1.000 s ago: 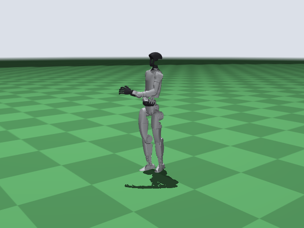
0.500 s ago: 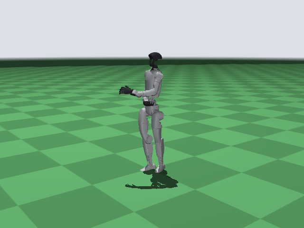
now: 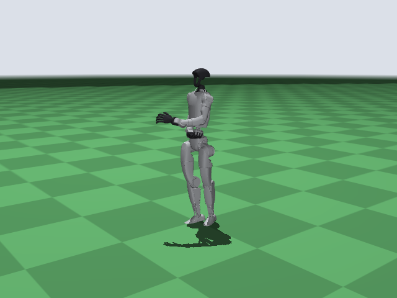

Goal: Upper body actions

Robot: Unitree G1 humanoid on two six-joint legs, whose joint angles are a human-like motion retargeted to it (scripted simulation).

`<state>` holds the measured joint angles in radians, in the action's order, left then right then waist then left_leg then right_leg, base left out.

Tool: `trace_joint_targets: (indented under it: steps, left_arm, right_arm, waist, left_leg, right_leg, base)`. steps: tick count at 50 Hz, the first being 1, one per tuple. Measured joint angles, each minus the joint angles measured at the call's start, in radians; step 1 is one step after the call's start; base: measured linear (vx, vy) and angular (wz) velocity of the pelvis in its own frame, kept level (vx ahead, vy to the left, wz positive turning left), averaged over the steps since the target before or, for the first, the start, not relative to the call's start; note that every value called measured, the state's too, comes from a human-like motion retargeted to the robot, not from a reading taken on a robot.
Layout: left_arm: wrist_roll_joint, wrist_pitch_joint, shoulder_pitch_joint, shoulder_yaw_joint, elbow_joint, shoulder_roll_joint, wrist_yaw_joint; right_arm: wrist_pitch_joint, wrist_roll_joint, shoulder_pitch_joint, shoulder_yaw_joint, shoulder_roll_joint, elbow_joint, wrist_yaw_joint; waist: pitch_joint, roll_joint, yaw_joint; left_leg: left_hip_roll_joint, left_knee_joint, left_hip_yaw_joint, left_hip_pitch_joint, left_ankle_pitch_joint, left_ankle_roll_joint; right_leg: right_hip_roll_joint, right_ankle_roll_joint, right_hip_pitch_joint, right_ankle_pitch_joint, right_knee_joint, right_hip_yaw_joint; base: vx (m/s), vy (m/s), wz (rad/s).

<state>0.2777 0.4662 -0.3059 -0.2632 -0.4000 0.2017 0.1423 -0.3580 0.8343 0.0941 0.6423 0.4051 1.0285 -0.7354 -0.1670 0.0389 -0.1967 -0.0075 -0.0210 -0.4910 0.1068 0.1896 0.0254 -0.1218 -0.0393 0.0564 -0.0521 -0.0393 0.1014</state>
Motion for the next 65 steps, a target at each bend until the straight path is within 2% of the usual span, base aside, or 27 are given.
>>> trace_joint_targets:
  steps: [6, 13, 16, 20, 23, 25, 26, 30, 38, 43, 45, 47, 48, 50, 53, 55, 57, 58, 61, 63, 65]
  left_arm:
    - [0.017, 0.002, -0.013, 0.018, -0.002, 0.007, -0.059]
    - [0.054, -0.015, 0.000, 0.089, -0.058, -0.006, -0.173]
    - [0.052, -0.033, 0.027, 0.137, -0.104, -0.018, -0.178]
    - [-0.013, -0.073, 0.066, 0.220, -0.174, -0.034, -0.162]
    - [-0.084, -0.100, 0.101, 0.290, -0.224, -0.038, -0.133]
    - [-0.120, -0.112, 0.129, 0.333, -0.250, -0.041, -0.118]
    - [-0.135, -0.117, 0.152, 0.362, -0.272, -0.047, -0.119]
    - [-0.169, -0.131, 0.239, 0.453, -0.367, -0.079, -0.131]
    - [-0.129, -0.193, 0.346, 0.591, -0.697, -0.099, -0.144]
    - [-0.137, -0.261, 0.368, 0.674, -0.909, -0.127, -0.107]
    - [-0.137, -0.285, 0.368, 0.714, -0.986, -0.128, -0.099]
    - [-0.130, -0.325, 0.366, 0.773, -1.094, -0.120, -0.083]
    - [-0.125, -0.347, 0.368, 0.800, -1.142, -0.112, -0.070]
    - [-0.110, -0.407, 0.380, 0.845, -1.238, -0.095, -0.023]
    - [-0.100, -0.537, 0.418, 0.894, -1.300, -0.077, 0.076]
    - [-0.112, -0.582, 0.414, 0.926, -1.300, -0.083, 0.090]
    - [-0.139, -0.551, 0.404, 0.931, -1.300, -0.093, 0.065]
    - [-0.151, -0.533, 0.395, 0.924, -1.300, -0.097, 0.050]
    - [-0.143, -0.518, 0.341, 0.890, -1.293, -0.086, 0.026]
    - [-0.113, -0.533, 0.283, 0.856, -1.283, -0.070, 0.030]
    - [-0.079, -0.551, 0.222, 0.815, -1.262, -0.056, 0.033]
  right_arm:
    - [-0.030, -0.090, 0.014, -0.010, -0.009, -0.034, -0.019]
    - [-0.080, -0.289, 0.027, -0.018, -0.034, -0.056, -0.134]
    - [-0.088, -0.335, 0.022, -0.039, -0.051, -0.030, -0.155]
    - [-0.086, -0.375, 0.011, -0.068, -0.071, -0.006, -0.148]
    - [-0.077, -0.383, 0.007, -0.092, -0.090, -0.008, -0.118]
    - [-0.068, -0.375, 0.006, -0.110, -0.100, -0.009, -0.096]
    - [-0.066, -0.375, 0.004, -0.123, -0.105, -0.010, -0.087]
    - [-0.054, -0.372, -0.005, -0.163, -0.124, -0.007, -0.049]
    - [-0.017, -0.341, -0.011, -0.178, -0.147, -0.012, 0.052]
    - [-0.010, -0.326, 0.022, -0.209, -0.150, -0.043, 0.080]
    - [0.001, -0.322, 0.039, -0.218, -0.155, -0.063, 0.090]
    - [0.036, -0.342, 0.071, -0.244, -0.166, -0.082, 0.096]
    - [0.061, -0.366, 0.083, -0.256, -0.173, -0.083, 0.094]
    - [0.121, -0.457, 0.096, -0.287, -0.193, -0.069, 0.080]
    - [0.273, -0.690, 0.097, -0.321, -0.254, 0.008, 0.077]
    - [0.418, -0.877, 0.136, -0.353, -0.293, 0.116, 0.141]
    - [0.469, -1.055, 0.170, -0.373, -0.362, 0.231, 0.283]
    - [0.474, -1.144, 0.175, -0.384, -0.393, 0.285, 0.371]
    - [0.421, -1.362, 0.145, -0.451, -0.469, 0.410, 0.612]
    - [0.389, -1.422, 0.105, -0.504, -0.524, 0.465, 0.696]
    - [0.382, -1.424, 0.053, -0.560, -0.576, 0.515, 0.714]
  waist:
    - [-0.010, 0.016, 0.001]
    - [-0.021, 0.013, -0.003]
    - [-0.016, -0.021, 0.002]
    - [0.032, -0.098, 0.031]
    - [0.078, -0.131, 0.061]
    - [0.099, -0.149, 0.086]
    - [0.111, -0.149, 0.103]
    - [0.133, -0.128, 0.156]
    - [0.175, -0.076, 0.253]
    - [0.194, -0.079, 0.296]
    - [0.197, -0.090, 0.317]
    - [0.186, -0.129, 0.336]
    - [0.180, -0.142, 0.342]
    - [0.152, -0.161, 0.337]
    - [0.124, -0.192, 0.365]
    - [0.135, -0.163, 0.340]
    - [0.152, -0.118, 0.323]
    - [0.155, -0.098, 0.305]
    - [0.163, -0.047, 0.270]
    - [0.169, -0.028, 0.255]
    - [0.178, -0.027, 0.231]
  left_leg:
    - [0.008, 0.003, 0.030, -0.016, -0.001, -0.003]
    - [0.023, -0.050, 0.057, -0.036, 0.026, -0.019]
    - [0.033, -0.194, 0.076, -0.098, 0.026, -0.025]
    - [0.070, -0.524, 0.096, -0.222, -0.084, -0.019]
    - [0.082, -0.750, 0.111, -0.319, -0.169, 0.047]
    - [0.091, -0.851, 0.097, -0.371, -0.172, 0.081]
    - [0.093, -0.862, 0.098, -0.398, -0.164, 0.073]
    - [0.094, -0.769, 0.097, -0.480, -0.165, 0.031]
    - [0.068, -0.246, 0.088, -0.560, -0.214, -0.057]
    - [0.072, -0.126, -0.081, -0.585, -0.218, -0.073]
    - [0.067, -0.145, -0.114, -0.579, -0.213, -0.073]
    - [0.040, -0.221, -0.075, -0.595, -0.206, 0.000]
    - [0.034, -0.228, -0.060, -0.603, -0.253, 0.029]
    - [0.011, -0.256, -0.011, -0.601, -0.258, 0.061]
    - [0.010, -0.276, -0.033, -0.560, -0.185, 0.073]
    - [0.021, -0.289, 0.014, -0.509, -0.120, 0.076]
    - [0.038, -0.267, 0.054, -0.442, -0.092, 0.079]
    - [0.043, -0.266, 0.081, -0.419, -0.077, 0.078]
    - [0.055, -0.261, 0.142, -0.359, -0.033, 0.081]
    - [0.049, -0.244, 0.180, -0.324, -0.019, 0.084]
    - [0.022, -0.220, 0.221, -0.285, -0.009, 0.088]
  right_leg:
    - [-0.007, 0.004, 0.009, -0.020, -0.012, 0.012]
    - [-0.001, 0.002, -0.005, -0.056, -0.015, 0.039]
    - [0.036, 0.005, -0.024, -0.076, -0.018, 0.041]
    - [0.119, 0.014, -0.066, -0.095, -0.022, 0.048]
    - [0.159, 0.016, -0.092, -0.111, -0.027, 0.071]
    - [0.183, 0.018, -0.103, -0.122, -0.032, 0.077]
    - [0.187, 0.020, -0.108, -0.130, -0.037, 0.080]
    - [0.180, 0.025, -0.120, -0.164, -0.053, 0.085]
    - [0.127, 0.047, -0.196, -0.249, -0.057, 0.090]
    - [0.124, 0.087, -0.248, -0.287, -0.068, 0.117]
    - [0.132, 0.104, -0.259, -0.277, -0.075, 0.123]
    - [0.171, 0.142, -0.263, -0.224, -0.084, 0.142]
    - [0.181, 0.158, -0.271, -0.188, -0.085, 0.148]
    - [0.198, 0.185, -0.282, -0.093, -0.092, 0.179]
    - [0.246, 0.179, -0.272, 0.113, -0.181, 0.208]
    - [0.231, 0.174, -0.254, 0.250, -0.288, 0.237]
    - [0.227, 0.153, -0.223, 0.329, -0.451, 0.271]
    - [0.231, 0.146, -0.199, 0.330, -0.542, 0.297]
    - [0.254, 0.085, -0.101, 0.235, -0.743, 0.347]
    - [0.243, 0.056, -0.027, 0.190, -0.790, 0.351]
    - [0.213, 0.052, 0.053, 0.152, -0.772, 0.337]
  base:
    - [0.04, -0.02, 0.11]
    - [0.19, 0.00, 0.37]
    - [0.27, 0.05, 0.49]
    - [0.17, 0.06, 0.36]
    - [0.09, 0.04, 0.29]
    - [0.16, 0.03, 0.11]
    - [0.16, 0.07, 0.06]
    - [0.25, 0.09, 0.06]
    - [0.35, 0.04, 0.08]
    - [0.52, 0.05, 0.32]
    - [0.61, 0.06, 0.08]
    - [0.70, 0.06, 0.03]
    - [0.82, 0.11, 0.07]
    - [0.89, 0.13, 0.16]
    - [0.89, 0.08, -0.36]
    - [0.86, 0.12, 0.23]
    - [0.72, 0.12, 0.47]
    - [0.73, 0.13, 0.71]
    - [0.76, 0.12, 0.72]
    - [0.69, 0.05, 0.91]
    - [0.66, -0.01, 1.35]
